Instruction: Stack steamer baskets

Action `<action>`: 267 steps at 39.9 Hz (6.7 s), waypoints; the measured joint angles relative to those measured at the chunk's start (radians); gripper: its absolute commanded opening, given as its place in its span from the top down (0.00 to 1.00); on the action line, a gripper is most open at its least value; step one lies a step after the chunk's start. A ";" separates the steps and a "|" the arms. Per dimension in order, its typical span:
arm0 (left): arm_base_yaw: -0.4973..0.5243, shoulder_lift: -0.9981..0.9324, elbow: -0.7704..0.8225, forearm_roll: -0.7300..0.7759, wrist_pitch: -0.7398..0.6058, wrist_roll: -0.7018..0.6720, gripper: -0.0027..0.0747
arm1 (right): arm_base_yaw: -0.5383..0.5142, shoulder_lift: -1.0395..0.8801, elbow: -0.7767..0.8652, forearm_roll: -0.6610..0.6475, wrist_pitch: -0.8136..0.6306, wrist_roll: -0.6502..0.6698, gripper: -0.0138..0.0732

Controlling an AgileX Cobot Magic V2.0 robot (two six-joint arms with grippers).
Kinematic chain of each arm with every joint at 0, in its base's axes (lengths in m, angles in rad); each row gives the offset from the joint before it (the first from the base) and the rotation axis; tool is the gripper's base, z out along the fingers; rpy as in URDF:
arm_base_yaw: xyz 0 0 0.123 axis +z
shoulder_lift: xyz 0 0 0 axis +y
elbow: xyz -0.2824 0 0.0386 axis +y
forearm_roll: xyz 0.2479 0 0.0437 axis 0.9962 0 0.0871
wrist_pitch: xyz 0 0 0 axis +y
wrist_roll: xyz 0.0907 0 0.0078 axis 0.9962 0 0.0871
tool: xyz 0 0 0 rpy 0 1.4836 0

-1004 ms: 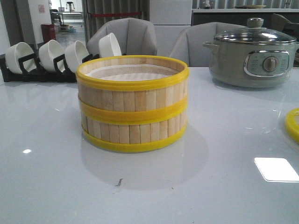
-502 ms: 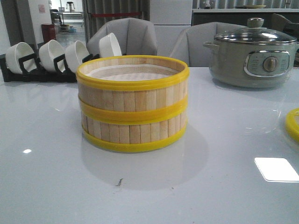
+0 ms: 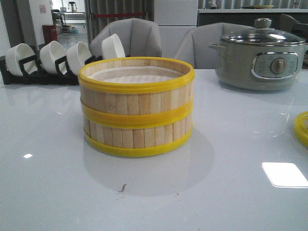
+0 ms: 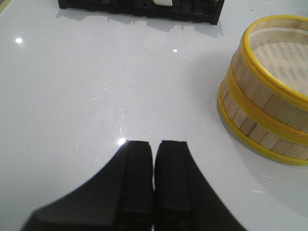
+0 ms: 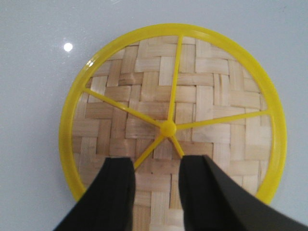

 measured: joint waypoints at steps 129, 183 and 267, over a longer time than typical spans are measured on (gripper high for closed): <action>0.000 0.000 0.000 0.002 -0.002 0.002 0.84 | 0.811 0.517 -1.084 -0.021 0.443 0.000 0.81; 0.000 0.000 0.000 0.002 -0.002 0.002 0.84 | 0.837 0.604 -1.145 -0.058 0.443 0.002 0.42; 0.000 0.000 0.000 0.002 -0.002 0.002 0.84 | 0.206 -1.236 0.817 -0.113 -0.276 0.002 0.57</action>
